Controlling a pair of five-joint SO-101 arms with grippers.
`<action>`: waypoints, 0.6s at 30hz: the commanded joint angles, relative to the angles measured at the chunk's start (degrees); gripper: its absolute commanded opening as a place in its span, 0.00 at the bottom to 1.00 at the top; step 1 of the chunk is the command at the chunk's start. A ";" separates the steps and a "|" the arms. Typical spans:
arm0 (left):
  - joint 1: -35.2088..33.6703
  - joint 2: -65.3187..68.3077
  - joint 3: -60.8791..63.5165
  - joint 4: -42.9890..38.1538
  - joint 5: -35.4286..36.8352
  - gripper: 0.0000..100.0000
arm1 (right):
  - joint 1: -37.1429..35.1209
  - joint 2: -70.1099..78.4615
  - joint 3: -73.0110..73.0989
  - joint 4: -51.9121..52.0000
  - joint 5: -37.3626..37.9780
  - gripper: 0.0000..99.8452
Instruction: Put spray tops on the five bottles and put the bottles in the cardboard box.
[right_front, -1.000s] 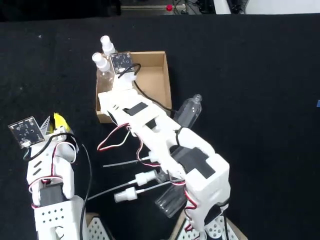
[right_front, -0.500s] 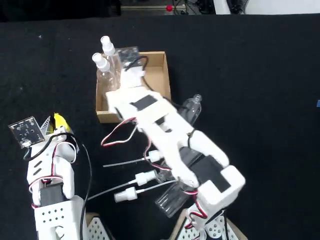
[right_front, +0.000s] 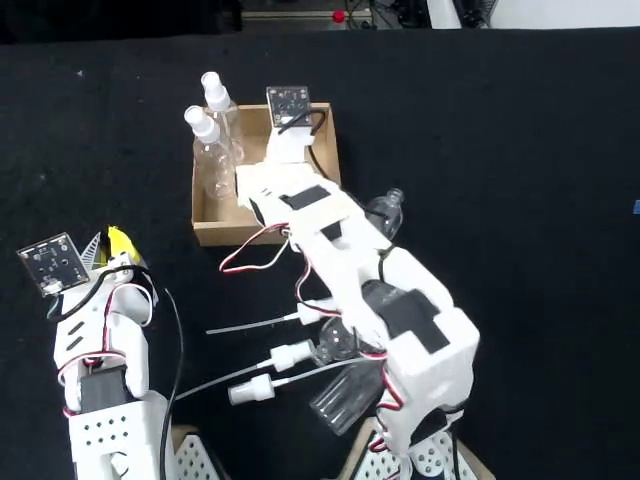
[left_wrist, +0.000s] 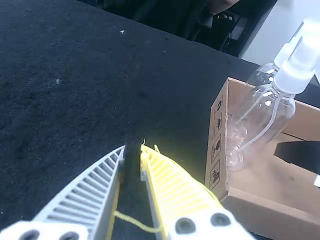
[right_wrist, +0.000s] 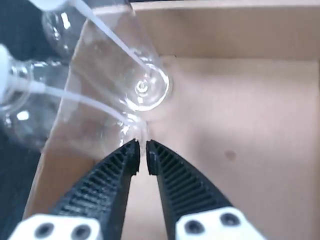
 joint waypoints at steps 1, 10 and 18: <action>-0.40 -0.88 1.36 0.00 0.35 0.04 | 1.23 0.48 -4.79 -4.92 -0.09 0.01; -0.48 -0.88 1.36 0.00 0.35 0.04 | 1.23 4.00 -4.79 -12.66 -0.09 0.01; -0.48 -0.88 1.36 0.00 0.35 0.04 | 2.11 6.02 -4.88 -17.14 -0.09 0.01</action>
